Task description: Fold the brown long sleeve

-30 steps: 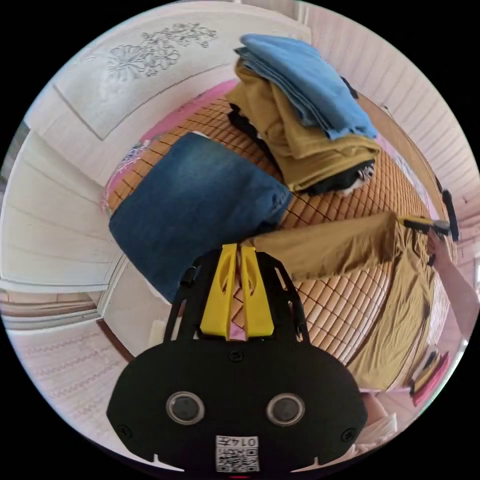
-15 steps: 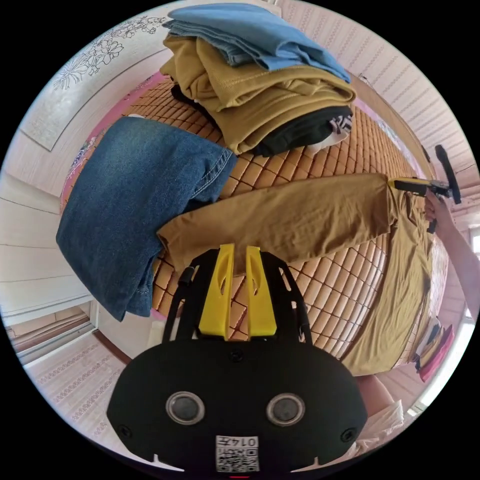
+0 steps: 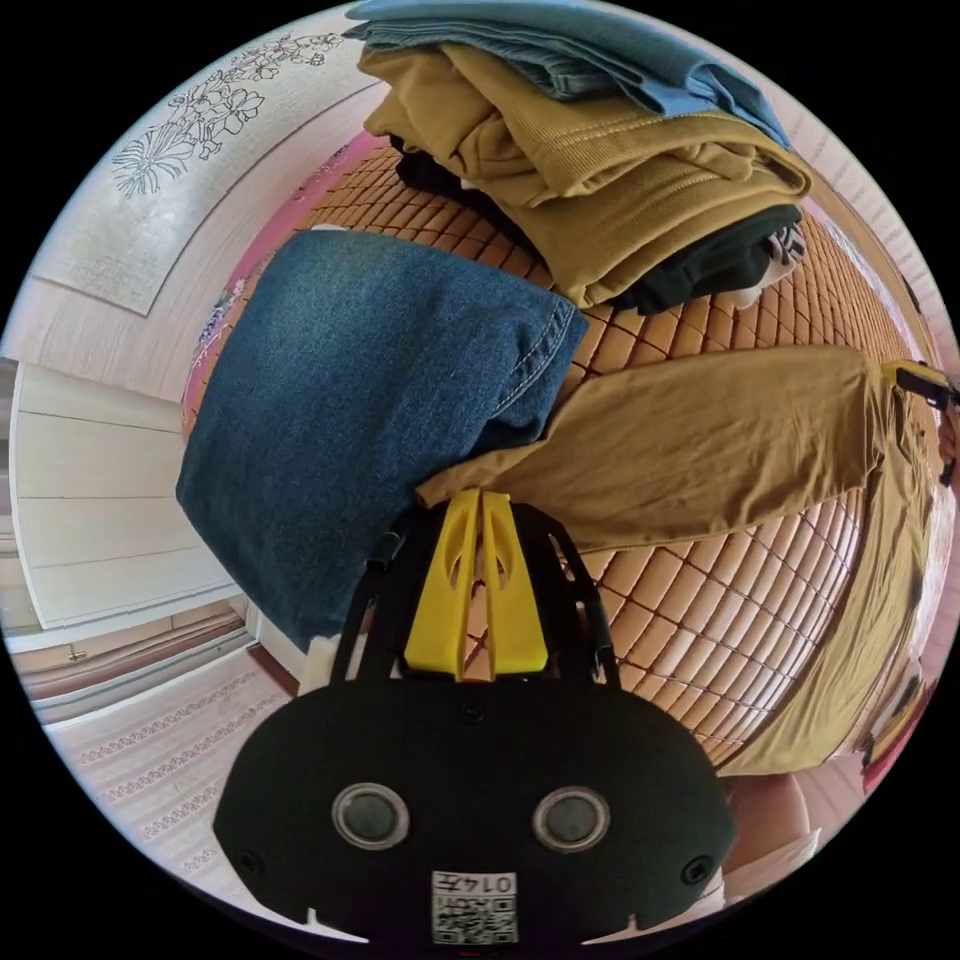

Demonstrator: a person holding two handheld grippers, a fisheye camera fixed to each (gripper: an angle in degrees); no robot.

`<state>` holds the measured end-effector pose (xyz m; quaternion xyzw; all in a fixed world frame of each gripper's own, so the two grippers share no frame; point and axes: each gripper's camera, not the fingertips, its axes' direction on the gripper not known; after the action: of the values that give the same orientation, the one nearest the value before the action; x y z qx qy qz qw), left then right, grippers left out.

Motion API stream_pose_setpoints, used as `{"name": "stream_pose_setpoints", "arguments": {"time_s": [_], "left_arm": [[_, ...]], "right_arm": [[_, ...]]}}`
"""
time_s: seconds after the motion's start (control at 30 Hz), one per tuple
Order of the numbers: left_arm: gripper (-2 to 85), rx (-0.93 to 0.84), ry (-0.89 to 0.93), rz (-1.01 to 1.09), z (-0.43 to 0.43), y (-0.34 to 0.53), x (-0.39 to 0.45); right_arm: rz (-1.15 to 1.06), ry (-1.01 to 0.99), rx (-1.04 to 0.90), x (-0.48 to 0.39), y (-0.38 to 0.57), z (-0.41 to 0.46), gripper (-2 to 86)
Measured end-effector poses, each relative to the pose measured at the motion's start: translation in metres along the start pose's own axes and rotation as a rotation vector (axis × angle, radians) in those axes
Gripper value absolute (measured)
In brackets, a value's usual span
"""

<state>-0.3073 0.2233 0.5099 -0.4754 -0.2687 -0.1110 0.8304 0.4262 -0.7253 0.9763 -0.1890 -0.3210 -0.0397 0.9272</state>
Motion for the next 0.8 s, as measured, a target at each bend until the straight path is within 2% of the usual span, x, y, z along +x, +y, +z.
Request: {"name": "stream_pose_setpoints", "arguments": {"time_s": [0.07,0.2,0.3,0.37,0.47,0.6,0.8], "left_arm": [[1.3,0.034,0.009,0.017,-0.01,0.008,0.008],[3.2,0.129,0.005,0.13,-0.052,0.037,0.032],[3.9,0.134,0.132,0.235,-0.08,0.073,0.065],[5.1,0.052,0.261,0.376,-0.08,0.103,0.111],[6.3,-0.073,0.301,0.597,-0.062,0.143,0.176],[7.3,-0.227,0.366,0.705,-0.04,0.17,0.214],[6.7,-0.333,0.265,0.817,-0.025,0.189,0.238]], "right_arm": [[0.056,-0.001,0.129,0.0,0.05,-0.022,2.8],[0.192,-0.002,0.168,-0.003,0.165,-0.031,4.2],[0.409,-0.02,0.039,-0.009,0.279,-0.014,5.5],[0.604,0.001,-0.107,-0.024,0.371,0.004,7.9],[0.839,-0.067,-0.245,-0.04,0.46,0.026,11.2],[0.885,-0.133,-0.301,-0.054,0.511,0.05,12.0],[0.865,-0.208,-0.237,-0.073,0.556,0.081,6.7]]}}
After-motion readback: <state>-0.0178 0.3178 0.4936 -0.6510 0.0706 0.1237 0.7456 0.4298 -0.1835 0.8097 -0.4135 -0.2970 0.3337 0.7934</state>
